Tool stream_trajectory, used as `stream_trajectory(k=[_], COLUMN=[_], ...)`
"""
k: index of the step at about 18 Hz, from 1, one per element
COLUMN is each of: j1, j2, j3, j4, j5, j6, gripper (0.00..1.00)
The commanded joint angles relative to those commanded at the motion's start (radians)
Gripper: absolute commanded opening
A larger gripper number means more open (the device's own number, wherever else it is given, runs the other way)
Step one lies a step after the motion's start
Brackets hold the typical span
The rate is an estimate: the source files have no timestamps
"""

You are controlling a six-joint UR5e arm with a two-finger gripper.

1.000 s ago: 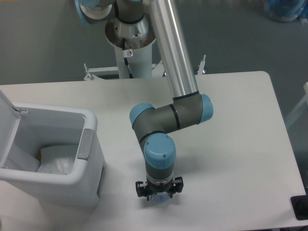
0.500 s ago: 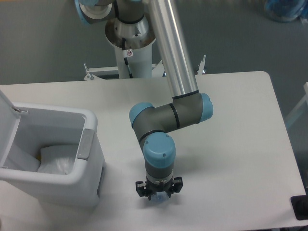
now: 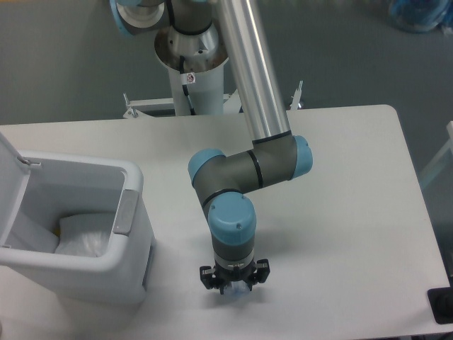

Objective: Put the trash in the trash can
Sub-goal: 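Lift the water bottle and carry it into the white trash bin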

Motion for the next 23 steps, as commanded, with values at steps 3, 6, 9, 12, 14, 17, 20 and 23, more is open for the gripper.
stream_trajectory(k=[3, 6, 9, 12, 14, 17, 20, 23], j1=[0.047, 0.086, 0.113, 0.114, 0.112, 0.1, 0.052, 0.014], j2=[0.073, 0.175, 0.251, 0.293, 0.31, 0.345, 0.368, 0.385], j3=[0.049, 0.093, 0.12, 0.143, 0.175, 0.193, 0.195, 0.204], j4=[0.029, 0.069, 0.098, 0.146, 0.147, 0.149, 0.149, 0.15], j5=[-0.001, -0.063, -0.156, -0.235, -0.267, -0.325, -0.342, -0.342], j6=[-0.011, -0.035, -0.077, -0.089, -0.112, -0.114, -0.115, -0.115], gripper=[0.62, 0.62, 0.62, 0.62, 0.62, 0.62, 0.62, 0.62])
